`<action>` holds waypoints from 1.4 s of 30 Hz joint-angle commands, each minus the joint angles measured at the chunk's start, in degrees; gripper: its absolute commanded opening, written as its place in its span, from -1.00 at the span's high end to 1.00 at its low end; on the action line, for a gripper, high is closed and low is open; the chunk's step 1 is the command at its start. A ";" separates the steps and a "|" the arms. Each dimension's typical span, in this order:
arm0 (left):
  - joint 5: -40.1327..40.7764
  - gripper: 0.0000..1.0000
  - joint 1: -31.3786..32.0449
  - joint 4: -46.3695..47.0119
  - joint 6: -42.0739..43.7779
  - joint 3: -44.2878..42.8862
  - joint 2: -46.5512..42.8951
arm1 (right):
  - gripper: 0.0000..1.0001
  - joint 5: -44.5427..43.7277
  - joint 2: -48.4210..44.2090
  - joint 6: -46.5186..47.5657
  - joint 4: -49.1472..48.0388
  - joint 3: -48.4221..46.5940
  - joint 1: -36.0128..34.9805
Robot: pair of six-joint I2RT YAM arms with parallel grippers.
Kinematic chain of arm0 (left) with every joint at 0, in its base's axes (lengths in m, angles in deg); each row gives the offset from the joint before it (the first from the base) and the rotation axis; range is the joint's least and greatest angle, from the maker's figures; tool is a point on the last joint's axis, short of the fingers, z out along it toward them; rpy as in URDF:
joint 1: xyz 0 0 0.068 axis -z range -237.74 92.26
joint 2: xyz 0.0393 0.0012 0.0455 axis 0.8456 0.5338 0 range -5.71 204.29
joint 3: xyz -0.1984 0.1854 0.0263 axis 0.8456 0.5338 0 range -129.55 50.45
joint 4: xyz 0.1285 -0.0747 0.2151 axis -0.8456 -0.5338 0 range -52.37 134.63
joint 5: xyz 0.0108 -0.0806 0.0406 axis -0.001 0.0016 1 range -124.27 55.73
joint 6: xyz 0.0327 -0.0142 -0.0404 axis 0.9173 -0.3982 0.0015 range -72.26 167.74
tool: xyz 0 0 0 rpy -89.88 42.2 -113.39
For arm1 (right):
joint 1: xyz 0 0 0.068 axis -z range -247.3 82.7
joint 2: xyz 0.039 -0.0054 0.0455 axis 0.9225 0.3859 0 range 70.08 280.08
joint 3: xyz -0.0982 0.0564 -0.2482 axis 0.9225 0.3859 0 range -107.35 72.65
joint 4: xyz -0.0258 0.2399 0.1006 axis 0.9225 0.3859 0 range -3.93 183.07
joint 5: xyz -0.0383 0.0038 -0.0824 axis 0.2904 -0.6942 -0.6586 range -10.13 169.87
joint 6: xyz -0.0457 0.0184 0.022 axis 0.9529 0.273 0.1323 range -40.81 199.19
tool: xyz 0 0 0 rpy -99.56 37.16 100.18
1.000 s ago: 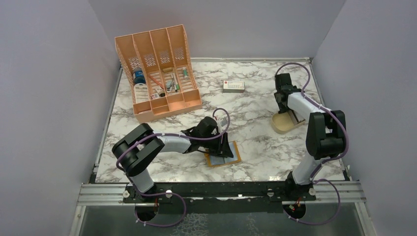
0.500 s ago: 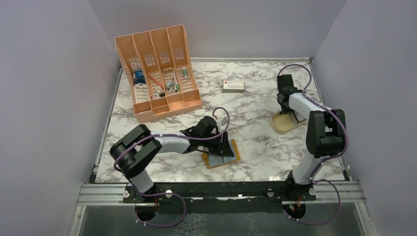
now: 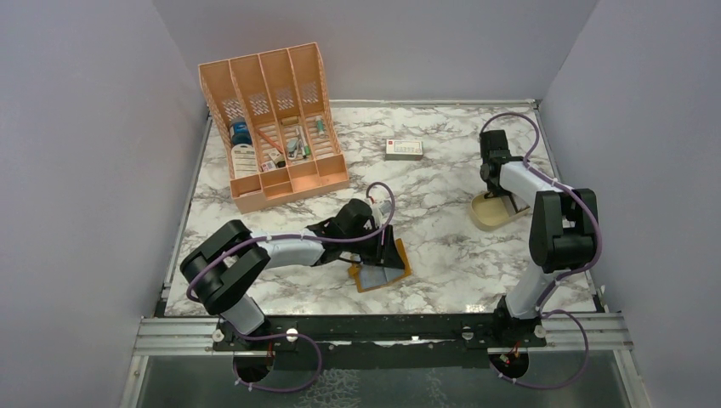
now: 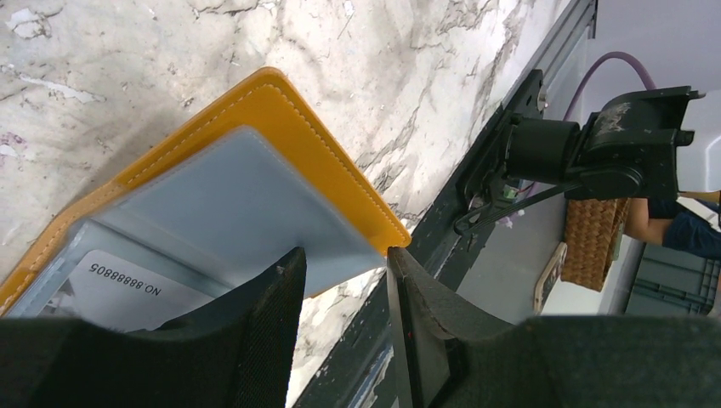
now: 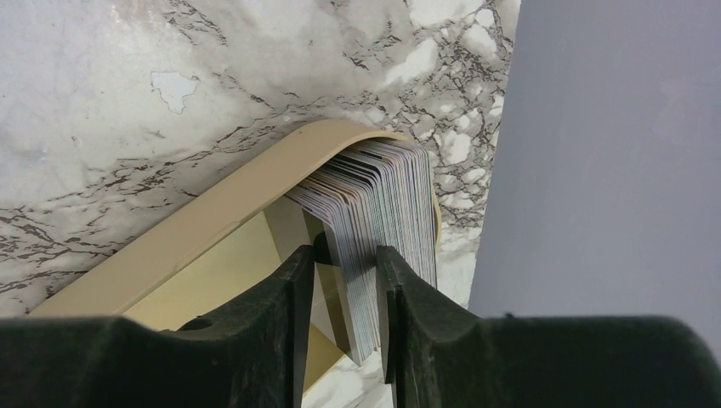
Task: Put the credit cards into the card holder
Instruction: Pick up the credit card from the storage box.
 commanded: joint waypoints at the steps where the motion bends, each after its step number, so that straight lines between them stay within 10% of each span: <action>1: 1.59 0.16 0.32 -1.25 1.49 0.92 -1.76 | 0.40 -1.53 -0.85 -0.17 -1.91 0.11 0.50; 29: 2.53 0.16 0.36 -1.64 1.60 1.49 -2.27 | 0.69 -1.10 -4.05 -1.21 -1.07 -1.32 0.50; 42: 4.93 0.16 0.30 -2.34 0.66 2.09 -4.88 | 0.98 12.80 -8.32 -6.54 8.50 -5.75 0.32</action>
